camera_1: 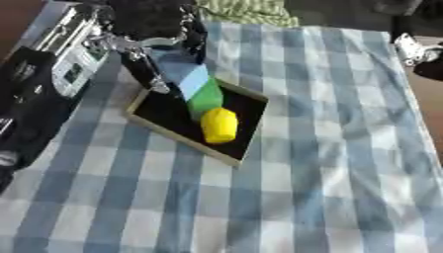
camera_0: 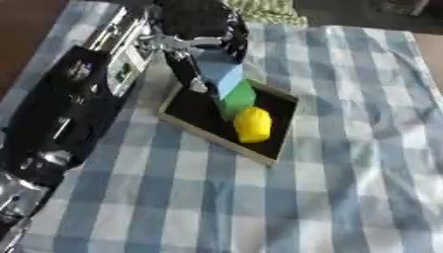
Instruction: Pick up objects on the table and place them in the box.
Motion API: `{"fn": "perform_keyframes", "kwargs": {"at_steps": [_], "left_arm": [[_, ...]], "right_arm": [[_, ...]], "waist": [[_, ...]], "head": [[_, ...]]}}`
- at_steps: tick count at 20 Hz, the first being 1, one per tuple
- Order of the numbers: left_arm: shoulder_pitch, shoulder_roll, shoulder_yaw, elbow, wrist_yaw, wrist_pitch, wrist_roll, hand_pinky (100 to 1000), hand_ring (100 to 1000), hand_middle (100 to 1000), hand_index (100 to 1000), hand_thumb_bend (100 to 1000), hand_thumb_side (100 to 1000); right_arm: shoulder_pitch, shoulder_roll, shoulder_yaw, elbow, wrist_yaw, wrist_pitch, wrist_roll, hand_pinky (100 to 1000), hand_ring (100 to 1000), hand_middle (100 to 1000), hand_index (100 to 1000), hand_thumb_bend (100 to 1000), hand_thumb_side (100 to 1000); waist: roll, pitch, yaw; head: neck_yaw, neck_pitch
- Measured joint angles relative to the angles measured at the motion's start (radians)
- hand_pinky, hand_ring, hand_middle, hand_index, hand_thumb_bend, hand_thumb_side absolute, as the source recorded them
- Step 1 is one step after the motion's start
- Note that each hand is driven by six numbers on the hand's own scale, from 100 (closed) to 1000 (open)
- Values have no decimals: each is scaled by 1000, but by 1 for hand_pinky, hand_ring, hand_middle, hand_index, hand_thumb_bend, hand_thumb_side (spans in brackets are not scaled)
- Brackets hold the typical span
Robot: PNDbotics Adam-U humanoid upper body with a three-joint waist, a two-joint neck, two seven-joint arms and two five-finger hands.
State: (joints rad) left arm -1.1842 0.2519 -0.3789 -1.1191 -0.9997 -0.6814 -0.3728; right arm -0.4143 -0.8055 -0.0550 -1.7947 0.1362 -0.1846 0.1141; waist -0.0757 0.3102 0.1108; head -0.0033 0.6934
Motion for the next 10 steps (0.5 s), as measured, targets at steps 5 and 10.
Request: {"fn": "perform_keyframes", "kwargs": {"at_steps": [5, 10], "left_arm": [[-6, -10, 1, 18, -9, -6, 3, 719, 522, 412, 529, 477, 100], [-7, -15, 7, 21, 15, -3, -4, 737, 527, 419, 542, 405, 100]], "right_arm": [[0, 1, 0, -4, -2, 1, 2, 914, 791, 681, 818, 100, 371], [0, 9, 0, -4, -3, 2, 9, 916, 790, 679, 817, 100, 372]], "waist": [[3, 1, 0], [4, 2, 0]], "head": [[-1, 0], [-5, 0]]}}
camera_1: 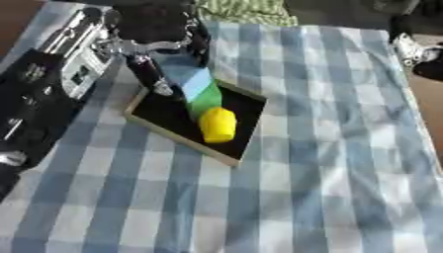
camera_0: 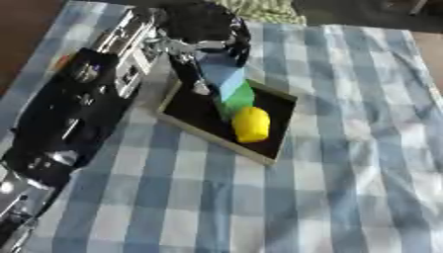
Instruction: Pick up objects on the table and place them in the box.
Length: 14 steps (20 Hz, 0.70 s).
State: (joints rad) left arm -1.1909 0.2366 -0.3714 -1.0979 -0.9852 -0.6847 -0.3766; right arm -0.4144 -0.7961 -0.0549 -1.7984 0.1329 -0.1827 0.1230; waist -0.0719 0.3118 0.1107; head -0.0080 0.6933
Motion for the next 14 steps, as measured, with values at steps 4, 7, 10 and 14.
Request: {"fn": "perform_keyframes", "kwargs": {"at_steps": [4, 7, 10, 14], "left_arm": [[-4, -1, 5, -2, 43, 16, -22, 742, 541, 436, 561, 418, 100], [-7, -5, 5, -5, 57, 31, -44, 768, 598, 499, 644, 462, 100], [-7, -7, 5, -5, 56, 43, -63, 802, 687, 584, 718, 511, 108], [-7, -7, 5, -5, 53, 53, -86, 822, 735, 663, 773, 546, 122]], "right_arm": [[0, 4, 0, 0, -2, 2, 5, 917, 790, 678, 815, 100, 374], [0, 8, 1, 0, -3, -1, 10, 917, 790, 678, 816, 100, 375], [1, 8, 1, -2, -4, -1, 11, 917, 790, 678, 816, 100, 365], [1, 9, 1, -6, -4, 0, 14, 918, 790, 678, 816, 100, 374]], "waist": [[2, 2, 0], [2, 2, -2], [2, 2, -3], [2, 3, -4]], "head": [[-3, 0], [-3, 0], [-3, 0], [-3, 0]]}}
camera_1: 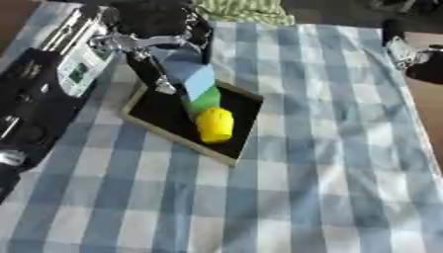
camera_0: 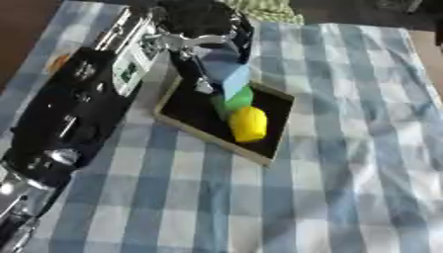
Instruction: Pick up objects on the table and place them in the box.
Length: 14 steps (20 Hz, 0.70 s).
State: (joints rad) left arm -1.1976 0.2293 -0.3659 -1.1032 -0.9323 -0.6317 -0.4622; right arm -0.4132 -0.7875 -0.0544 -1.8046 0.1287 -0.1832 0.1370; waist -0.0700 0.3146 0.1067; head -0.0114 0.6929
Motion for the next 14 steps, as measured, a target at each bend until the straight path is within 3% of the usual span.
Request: {"fn": "perform_keyframes", "kwargs": {"at_steps": [4, 8, 12, 14], "left_arm": [[0, 0, 0, 0, 2, 6, -19, 828, 752, 686, 785, 585, 136], [0, 0, 0, 5, -4, 15, -28, 894, 848, 807, 873, 644, 130], [2, 0, 0, 4, 8, 24, -38, 939, 891, 857, 932, 597, 100], [3, 0, 6, -10, 40, 34, -48, 947, 904, 872, 955, 630, 164]], "right_arm": [[1, 2, 0, 0, -1, -1, 3, 918, 790, 677, 816, 100, 380], [1, 5, 0, -1, -4, -1, 3, 919, 790, 677, 816, 100, 379], [7, 9, -1, -1, -6, -1, 4, 920, 789, 675, 815, 100, 381], [10, 9, -1, -1, -6, 0, 4, 920, 789, 674, 814, 100, 382]], "waist": [[0, 0, -1], [0, 0, -3], [0, 1, -2], [0, 1, 1]], "head": [[0, 0], [0, 0], [-1, 0], [-3, 0]]}}
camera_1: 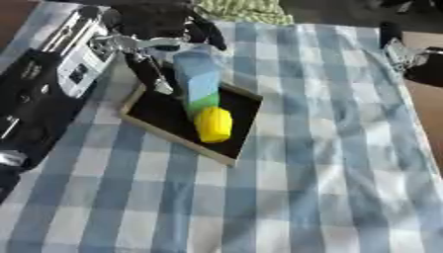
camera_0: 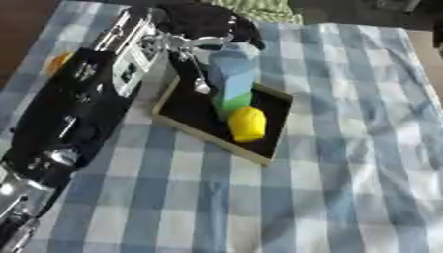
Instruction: Pick up objects on the table and place them in the box.
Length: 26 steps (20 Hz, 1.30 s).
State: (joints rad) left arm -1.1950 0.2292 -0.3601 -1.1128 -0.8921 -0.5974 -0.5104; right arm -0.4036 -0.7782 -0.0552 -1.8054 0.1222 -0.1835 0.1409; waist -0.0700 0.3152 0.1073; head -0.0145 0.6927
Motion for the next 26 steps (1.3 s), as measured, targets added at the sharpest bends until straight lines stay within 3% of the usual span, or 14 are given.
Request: {"fn": "perform_keyframes", "kwargs": {"at_steps": [3, 8, 15, 20, 22, 23, 24, 26], "left_arm": [[0, 11, 12, -51, 61, 22, -22, 948, 907, 873, 956, 643, 193], [1, 60, 43, -162, 149, 60, -60, 922, 899, 853, 919, 628, 100], [23, 249, 99, -296, 235, 108, -108, 896, 887, 833, 906, 645, 100], [89, 382, 143, -278, 240, 127, -103, 907, 882, 830, 911, 603, 100], [114, 409, 158, -248, 233, 139, -90, 911, 881, 829, 915, 597, 100], [125, 416, 163, -229, 224, 146, -82, 912, 881, 829, 917, 669, 100], [133, 421, 167, -211, 214, 153, -74, 911, 881, 829, 917, 604, 100], [146, 423, 170, -173, 186, 165, -57, 914, 882, 830, 919, 611, 100]], "right_arm": [[5, 1, 0, 0, 0, 1, 1, 920, 789, 674, 814, 100, 384], [17, 2, -4, 0, 0, 1, 1, 920, 790, 675, 815, 100, 385], [39, -1, -18, 0, 0, 1, -11, 920, 790, 675, 815, 100, 392], [51, -2, -23, 0, 2, 1, -20, 920, 791, 676, 815, 100, 395], [52, -2, -24, 0, 3, 1, -21, 919, 791, 676, 815, 100, 394], [52, -2, -24, 0, 3, 1, -21, 919, 791, 677, 815, 100, 392], [52, -2, -24, 0, 3, 1, -21, 919, 791, 677, 816, 100, 391], [52, -2, -24, 0, 3, 1, -22, 918, 793, 678, 816, 100, 390]], "waist": [[0, 0, 4], [0, 0, 15], [8, -1, 56], [8, -1, 66], [8, -1, 67], [8, -1, 68], [8, -1, 68], [8, -2, 66]], "head": [[-5, 0], [-13, 1], [-45, 6], [-58, 11], [-60, 11], [-60, 11], [-60, 11], [-60, 11]]}}
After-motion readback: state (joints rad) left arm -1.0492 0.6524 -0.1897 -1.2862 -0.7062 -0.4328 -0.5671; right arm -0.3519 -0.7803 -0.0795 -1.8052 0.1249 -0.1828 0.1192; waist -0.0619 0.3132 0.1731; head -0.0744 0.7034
